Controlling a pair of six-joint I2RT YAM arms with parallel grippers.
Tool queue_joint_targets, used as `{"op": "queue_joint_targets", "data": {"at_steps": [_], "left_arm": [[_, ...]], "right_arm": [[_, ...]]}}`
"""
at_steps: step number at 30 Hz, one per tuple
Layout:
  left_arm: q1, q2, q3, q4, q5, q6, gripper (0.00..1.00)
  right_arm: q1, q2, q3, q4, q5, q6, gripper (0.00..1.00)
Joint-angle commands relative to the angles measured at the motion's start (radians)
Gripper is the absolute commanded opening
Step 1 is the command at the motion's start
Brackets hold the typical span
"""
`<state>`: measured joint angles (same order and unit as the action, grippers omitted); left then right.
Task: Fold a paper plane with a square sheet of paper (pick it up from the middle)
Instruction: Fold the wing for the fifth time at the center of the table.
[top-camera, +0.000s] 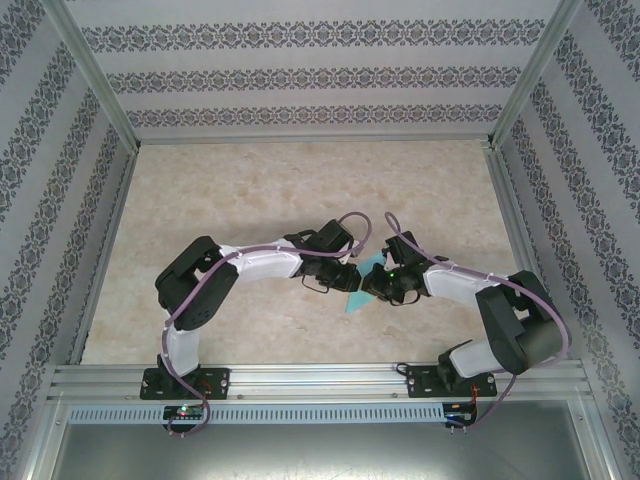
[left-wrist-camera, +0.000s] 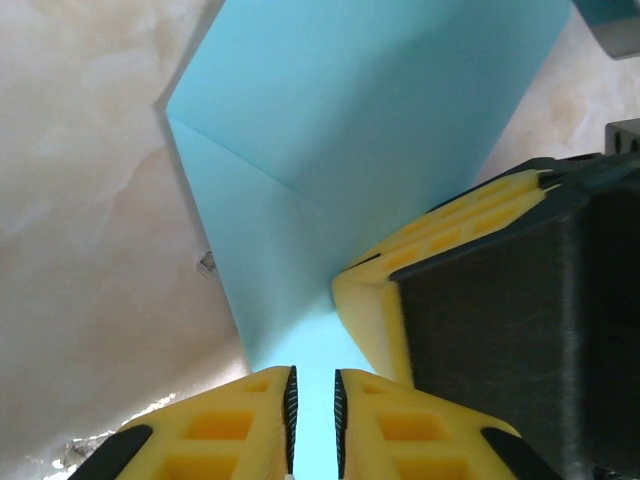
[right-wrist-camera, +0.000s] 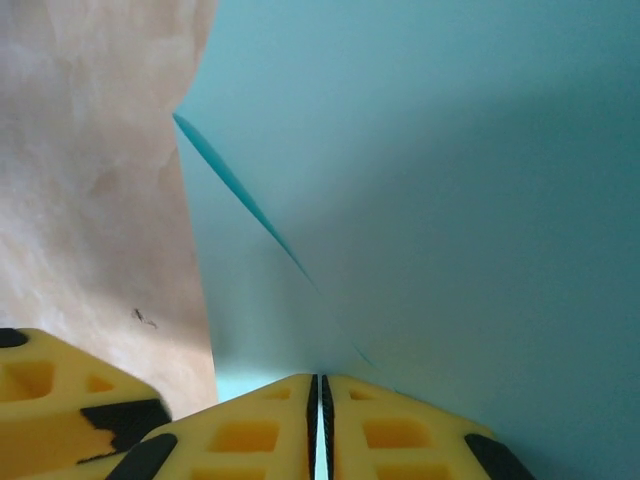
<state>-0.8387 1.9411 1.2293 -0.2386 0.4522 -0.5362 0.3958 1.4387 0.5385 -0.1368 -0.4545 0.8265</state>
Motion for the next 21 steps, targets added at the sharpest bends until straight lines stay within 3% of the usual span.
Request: {"op": "queue_joint_targets", "data": {"at_steps": [1,6,21], "left_arm": [[-0.017,0.025,0.037,-0.016,0.005,-0.008,0.19],[-0.026,0.06,0.052,-0.029,0.011,-0.006,0.17],[-0.048,0.134,0.074,-0.127,-0.077,0.051,0.17]], "right_arm": [[-0.025,-0.002,-0.043,0.079,-0.075,0.039,0.12],[-0.057,-0.006,-0.07,0.137,-0.125,0.061,0.1],[-0.155,-0.034,-0.019,0.014,-0.143,-0.026,0.1]]}}
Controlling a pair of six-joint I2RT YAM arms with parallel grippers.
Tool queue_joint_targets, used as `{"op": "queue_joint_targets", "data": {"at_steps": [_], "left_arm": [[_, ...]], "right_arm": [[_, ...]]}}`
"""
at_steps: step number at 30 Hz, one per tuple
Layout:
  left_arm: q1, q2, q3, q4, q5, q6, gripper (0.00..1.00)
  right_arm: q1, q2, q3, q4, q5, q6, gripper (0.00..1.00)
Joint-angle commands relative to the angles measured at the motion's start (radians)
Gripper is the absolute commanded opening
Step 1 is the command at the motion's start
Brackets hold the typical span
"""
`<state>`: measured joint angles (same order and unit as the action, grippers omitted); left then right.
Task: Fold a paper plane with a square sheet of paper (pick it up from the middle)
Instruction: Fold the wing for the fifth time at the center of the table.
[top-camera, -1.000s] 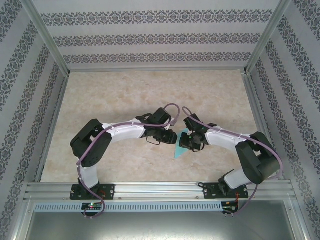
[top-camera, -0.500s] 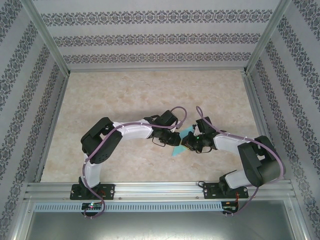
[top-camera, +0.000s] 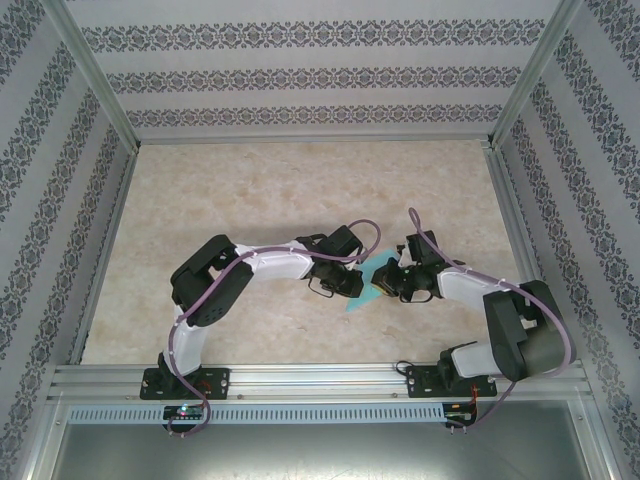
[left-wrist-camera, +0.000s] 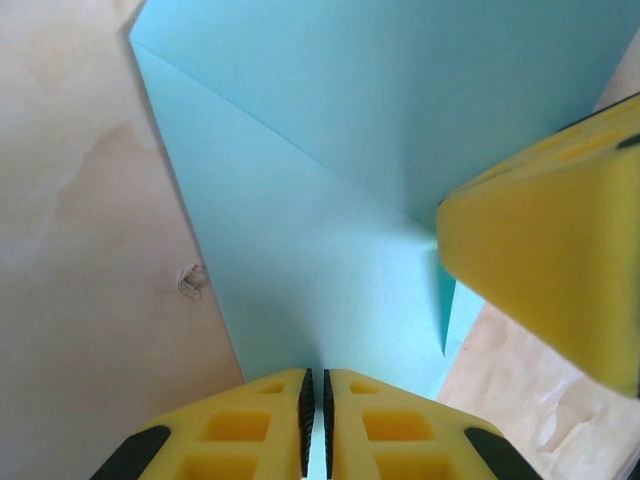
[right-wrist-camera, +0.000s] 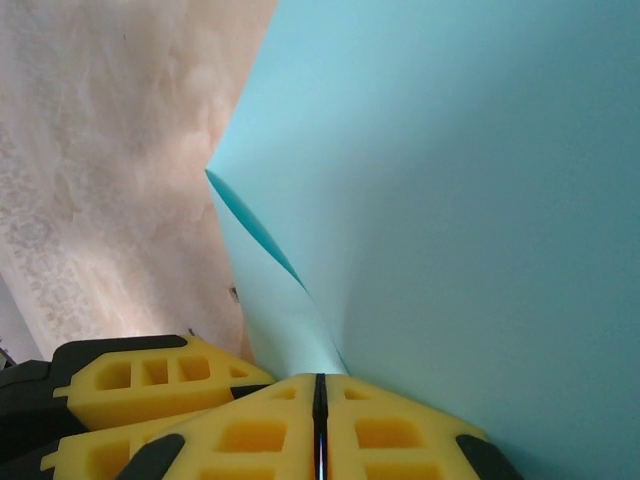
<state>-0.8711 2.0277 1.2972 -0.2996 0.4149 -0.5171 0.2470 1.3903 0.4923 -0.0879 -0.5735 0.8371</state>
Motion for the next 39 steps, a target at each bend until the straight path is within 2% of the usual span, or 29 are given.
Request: {"op": "queue_joint_targets", "data": {"at_steps": [1,12,24,39], "left_arm": [[-0.017,0.052,0.01,-0.069,-0.042,0.037,0.17],[-0.02,0.076,0.027,-0.103,-0.081,0.072,0.16],[-0.021,0.096,0.039,-0.115,-0.079,0.078,0.16],[-0.021,0.051,0.035,-0.088,-0.023,0.059,0.16]], "right_arm": [[-0.007,0.023,0.031,-0.038,-0.027,-0.041,0.1],[-0.009,0.061,0.102,-0.171,-0.013,-0.136,0.1],[0.032,0.063,0.118,-0.29,-0.003,-0.199,0.1],[0.021,0.088,0.075,-0.238,0.106,-0.156,0.12]]}}
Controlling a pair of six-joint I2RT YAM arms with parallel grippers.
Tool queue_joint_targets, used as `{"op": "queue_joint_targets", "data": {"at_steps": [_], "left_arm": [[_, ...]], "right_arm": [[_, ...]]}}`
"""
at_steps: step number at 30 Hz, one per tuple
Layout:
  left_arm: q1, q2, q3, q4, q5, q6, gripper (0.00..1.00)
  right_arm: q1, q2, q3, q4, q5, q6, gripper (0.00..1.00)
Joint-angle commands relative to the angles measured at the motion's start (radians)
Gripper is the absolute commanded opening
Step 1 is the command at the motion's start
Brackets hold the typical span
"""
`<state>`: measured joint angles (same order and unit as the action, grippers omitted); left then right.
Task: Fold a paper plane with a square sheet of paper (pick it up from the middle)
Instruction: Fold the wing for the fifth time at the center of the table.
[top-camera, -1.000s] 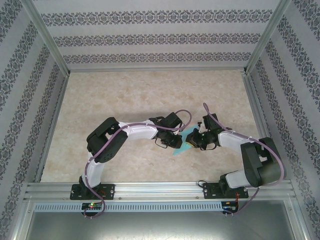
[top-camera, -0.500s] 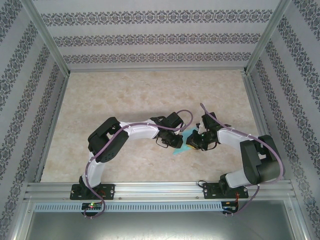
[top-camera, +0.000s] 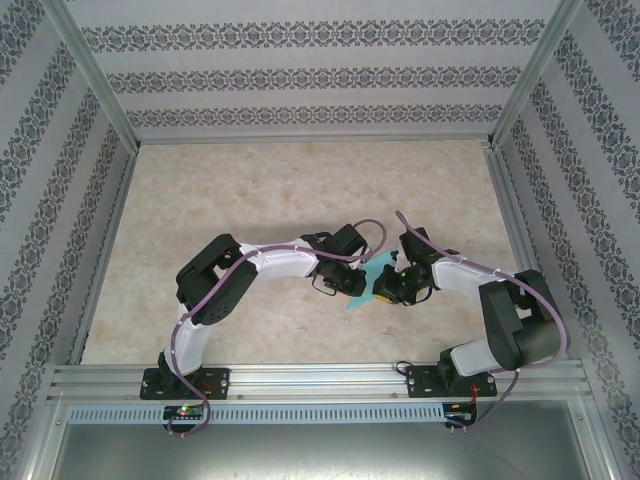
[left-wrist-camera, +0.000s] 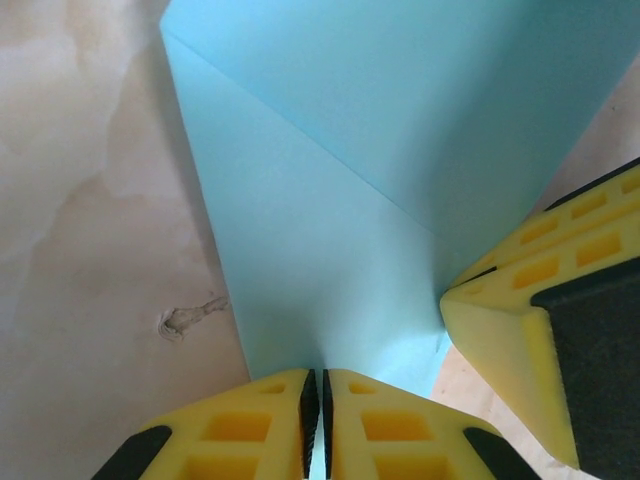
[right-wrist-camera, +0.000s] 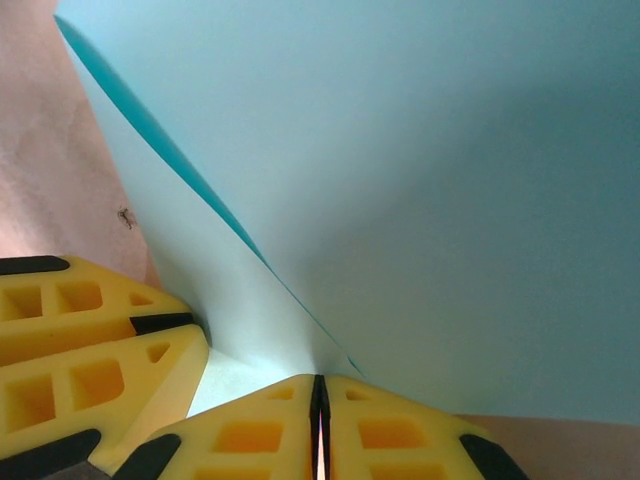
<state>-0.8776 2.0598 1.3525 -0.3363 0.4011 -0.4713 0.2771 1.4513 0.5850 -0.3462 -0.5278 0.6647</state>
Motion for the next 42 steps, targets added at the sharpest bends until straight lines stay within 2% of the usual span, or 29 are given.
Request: {"op": "queue_joint_targets", "data": {"at_steps": [1,7,14,19,23,29,42], "left_arm": [[-0.015,0.009,-0.023,-0.048,-0.007,0.01,0.16],[-0.014,-0.064,-0.029,-0.038,-0.007,0.006,0.19],[0.017,-0.133,-0.046,-0.034,-0.04,-0.003,0.34],[0.069,-0.13,-0.11,0.111,0.002,-0.111,0.41],[0.072,-0.096,-0.118,0.201,0.028,-0.183,0.45],[0.076,-0.046,-0.125,0.319,0.059,-0.268,0.47],[0.081,0.07,-0.049,0.414,0.107,-0.335,0.48]], "right_arm": [[-0.012,0.033,-0.023,0.028,0.063,0.02,0.12],[-0.014,0.033,-0.021,0.005,0.099,0.004,0.11],[-0.009,0.037,0.009,-0.049,0.116,-0.044,0.1],[0.0,0.04,0.034,-0.076,0.139,-0.069,0.1],[0.005,0.039,0.05,-0.083,0.142,-0.079,0.09],[0.01,0.026,0.077,-0.104,0.162,-0.098,0.09],[0.01,0.013,0.101,-0.127,0.192,-0.129,0.08]]}}
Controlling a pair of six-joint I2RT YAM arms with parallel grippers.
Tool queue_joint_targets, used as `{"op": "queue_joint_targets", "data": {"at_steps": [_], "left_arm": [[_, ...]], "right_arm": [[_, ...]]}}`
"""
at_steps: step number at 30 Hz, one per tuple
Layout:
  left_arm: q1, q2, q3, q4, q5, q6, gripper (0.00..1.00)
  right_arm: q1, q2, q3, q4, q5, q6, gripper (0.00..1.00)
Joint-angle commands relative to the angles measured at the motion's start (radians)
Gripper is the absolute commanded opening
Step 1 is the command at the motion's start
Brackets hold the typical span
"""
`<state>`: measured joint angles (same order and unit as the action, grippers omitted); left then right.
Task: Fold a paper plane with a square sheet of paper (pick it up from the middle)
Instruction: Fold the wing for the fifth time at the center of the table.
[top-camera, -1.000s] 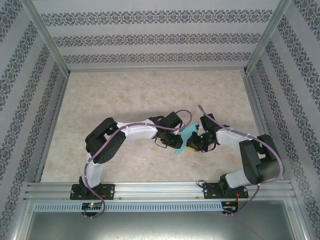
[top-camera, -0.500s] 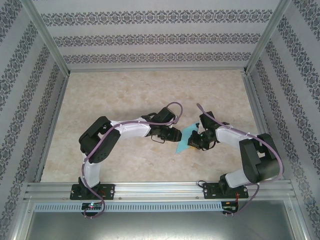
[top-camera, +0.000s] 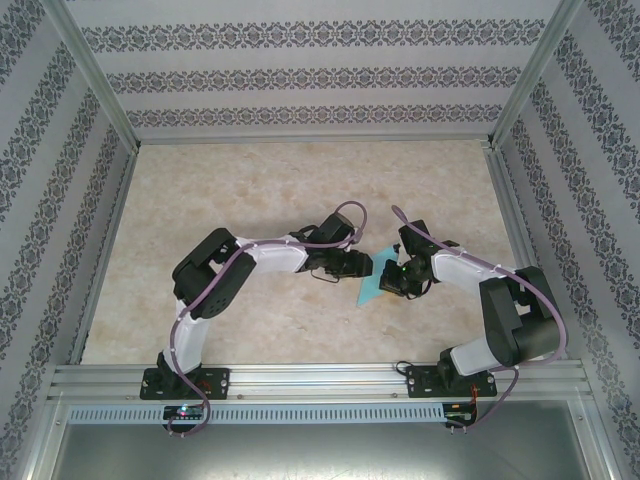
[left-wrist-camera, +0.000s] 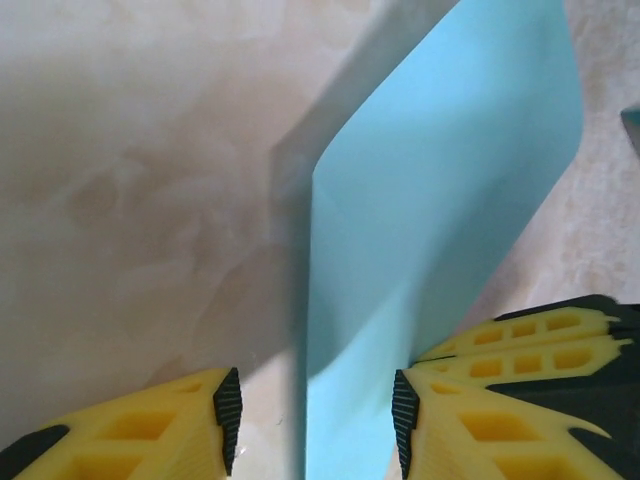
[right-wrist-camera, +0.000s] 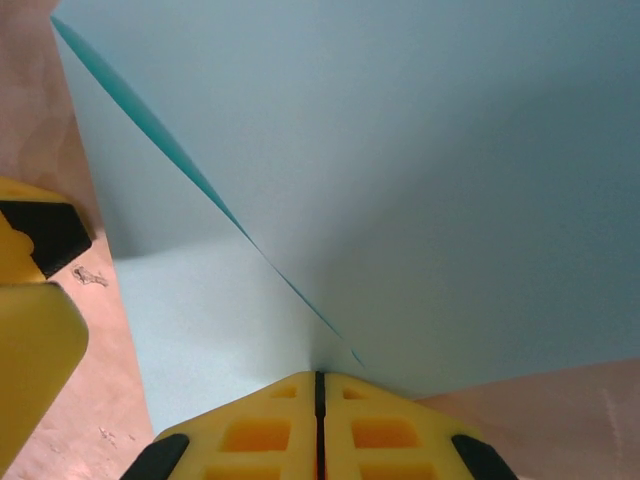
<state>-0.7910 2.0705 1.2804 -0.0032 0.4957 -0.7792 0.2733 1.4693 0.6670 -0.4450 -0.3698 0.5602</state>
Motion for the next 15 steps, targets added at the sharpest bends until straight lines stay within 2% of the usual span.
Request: {"op": "queue_joint_targets", "data": {"at_steps": [1,4,15], "left_arm": [[-0.005,0.066,0.027,0.092,0.017,-0.035,0.48],[-0.004,0.078,0.034,0.13,0.047,-0.057,0.47],[-0.008,0.101,0.071,0.098,0.081,-0.036,0.41]], "right_arm": [[0.013,-0.003,0.019,-0.025,0.033,-0.025,0.08],[0.011,-0.002,0.016,-0.015,0.026,-0.023,0.08],[0.005,-0.006,0.014,0.005,0.019,-0.021,0.07]]}}
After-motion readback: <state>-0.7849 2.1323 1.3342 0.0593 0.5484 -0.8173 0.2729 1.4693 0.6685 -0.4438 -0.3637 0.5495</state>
